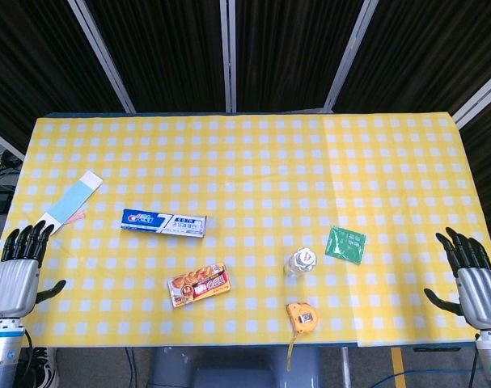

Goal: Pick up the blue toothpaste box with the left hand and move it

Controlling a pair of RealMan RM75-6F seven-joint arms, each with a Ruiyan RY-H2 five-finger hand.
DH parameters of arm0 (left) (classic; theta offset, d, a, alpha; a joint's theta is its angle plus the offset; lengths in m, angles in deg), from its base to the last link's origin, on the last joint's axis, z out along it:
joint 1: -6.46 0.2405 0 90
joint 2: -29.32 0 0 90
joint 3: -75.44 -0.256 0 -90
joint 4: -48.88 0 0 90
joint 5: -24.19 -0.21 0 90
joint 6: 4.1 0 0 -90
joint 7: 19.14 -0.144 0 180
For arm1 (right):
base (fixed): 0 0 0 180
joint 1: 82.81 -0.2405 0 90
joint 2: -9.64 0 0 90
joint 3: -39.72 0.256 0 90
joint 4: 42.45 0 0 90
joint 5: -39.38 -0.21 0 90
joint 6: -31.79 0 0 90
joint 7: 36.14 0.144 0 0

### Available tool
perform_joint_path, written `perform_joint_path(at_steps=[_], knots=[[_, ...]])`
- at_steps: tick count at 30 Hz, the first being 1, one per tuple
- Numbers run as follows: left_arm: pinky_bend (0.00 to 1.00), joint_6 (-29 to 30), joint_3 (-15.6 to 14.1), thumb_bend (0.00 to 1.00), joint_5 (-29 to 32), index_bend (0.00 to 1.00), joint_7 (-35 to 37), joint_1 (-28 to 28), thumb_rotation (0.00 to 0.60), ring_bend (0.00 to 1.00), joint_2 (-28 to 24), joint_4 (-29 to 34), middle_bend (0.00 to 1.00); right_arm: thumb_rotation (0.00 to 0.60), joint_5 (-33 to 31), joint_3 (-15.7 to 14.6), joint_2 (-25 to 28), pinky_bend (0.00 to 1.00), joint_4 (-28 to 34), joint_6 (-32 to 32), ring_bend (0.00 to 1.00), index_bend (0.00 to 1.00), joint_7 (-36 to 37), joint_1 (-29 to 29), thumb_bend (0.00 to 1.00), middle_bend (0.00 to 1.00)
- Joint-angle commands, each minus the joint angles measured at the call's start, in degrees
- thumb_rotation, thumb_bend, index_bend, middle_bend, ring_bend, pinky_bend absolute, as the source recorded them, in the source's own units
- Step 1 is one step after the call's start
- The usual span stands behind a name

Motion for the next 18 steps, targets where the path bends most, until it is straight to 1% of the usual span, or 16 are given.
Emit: perform_joint_path(at_steps=[1,18], knots=[[0.0,0.12,-0.05,0.0,-0.12,0.0,-0.09,0.04,0.6,0.0,0.0,0.07,0.0,0.6,-0.02,0.04,0.09,0.0,0.01,0.06,0.0,0.0,0.21,0.04,0.08,0.0],[0.0,-0.73,-0.2,0.0,-0.41,0.0,0.13,-0.49,0.6,0.0,0.1,-0.23,0.0,0.6,-0.26,0.14,0.12,0.0,0.05,-0.28,0.0,0.0,0.32,-0.08,0.08,0.0]])
